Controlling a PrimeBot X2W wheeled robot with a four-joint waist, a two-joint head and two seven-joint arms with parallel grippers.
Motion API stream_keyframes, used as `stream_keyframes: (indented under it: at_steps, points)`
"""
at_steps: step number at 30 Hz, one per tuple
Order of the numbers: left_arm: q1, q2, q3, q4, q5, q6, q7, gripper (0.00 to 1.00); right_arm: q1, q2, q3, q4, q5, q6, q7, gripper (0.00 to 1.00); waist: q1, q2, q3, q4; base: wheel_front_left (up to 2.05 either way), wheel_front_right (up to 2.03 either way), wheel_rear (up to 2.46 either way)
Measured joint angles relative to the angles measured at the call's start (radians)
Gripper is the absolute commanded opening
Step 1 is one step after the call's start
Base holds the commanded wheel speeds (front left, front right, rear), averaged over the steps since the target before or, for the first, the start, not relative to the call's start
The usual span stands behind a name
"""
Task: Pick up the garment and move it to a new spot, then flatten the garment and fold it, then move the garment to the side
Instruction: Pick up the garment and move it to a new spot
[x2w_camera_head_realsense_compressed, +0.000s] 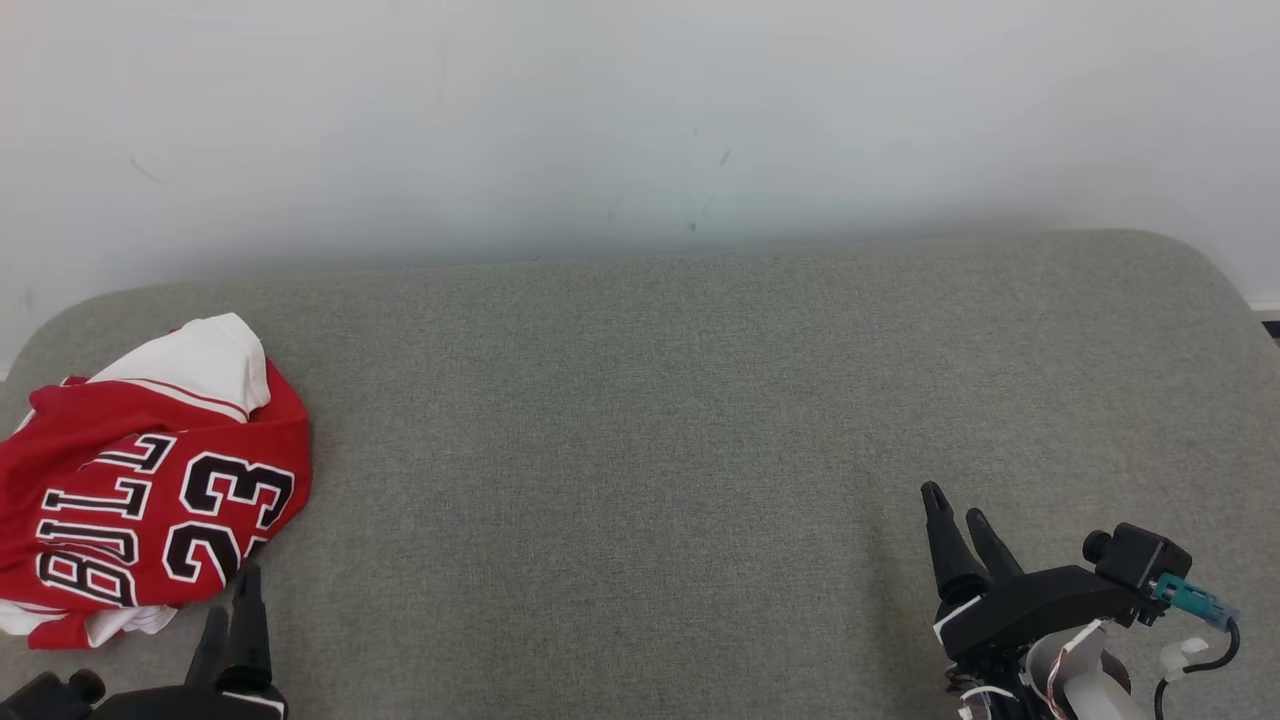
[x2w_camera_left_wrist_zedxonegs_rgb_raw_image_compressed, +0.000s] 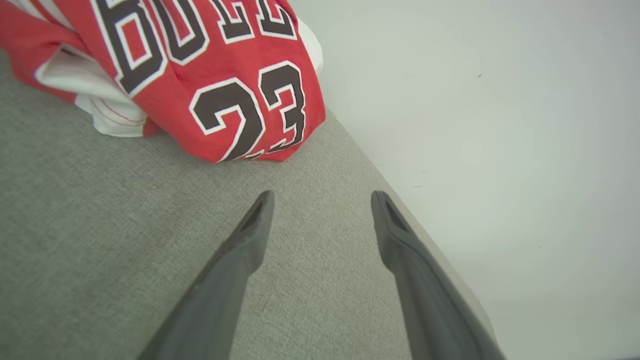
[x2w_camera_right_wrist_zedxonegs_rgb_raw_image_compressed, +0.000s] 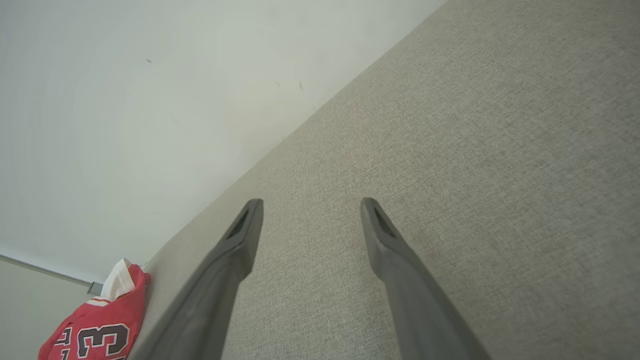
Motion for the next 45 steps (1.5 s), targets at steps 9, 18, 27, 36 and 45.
stream_keyframes:
  at_steps: [9,18,27,36,45]
  points:
    - [-0.001,0.015,-0.014,0.000,0.113,0.018,-0.027,1.00,-0.021,0.001,0.021,0.023,-0.129,-0.021,-0.030,1.00,0.0000,0.0000,-0.001,-0.002,0.00,0.00,0.00]
    - [-0.003,0.037,-0.035,0.000,0.239,0.041,-0.061,1.00,-0.043,0.000,0.043,0.043,-0.269,-0.042,-0.064,1.00,0.0000,0.0001,-0.006,-0.002,0.00,0.00,0.00]
    - [-0.003,0.055,-0.049,-0.001,0.360,0.063,-0.089,1.00,-0.061,0.000,0.067,0.059,-0.405,-0.062,-0.096,1.00,0.0000,0.0001,-0.016,-0.007,0.00,0.00,0.00]
    - [-0.002,0.064,-0.067,-0.009,0.480,0.088,-0.115,1.00,-0.067,-0.003,0.094,0.079,-0.537,-0.087,-0.127,1.00,0.0000,0.0000,-0.024,-0.012,0.00,0.00,0.00]
    - [-0.002,0.071,-0.068,-0.012,0.599,0.107,-0.140,1.00,-0.092,-0.007,0.109,0.092,-0.664,-0.105,-0.162,1.00,0.0000,0.0000,-0.030,-0.007,0.00,0.00,0.00]
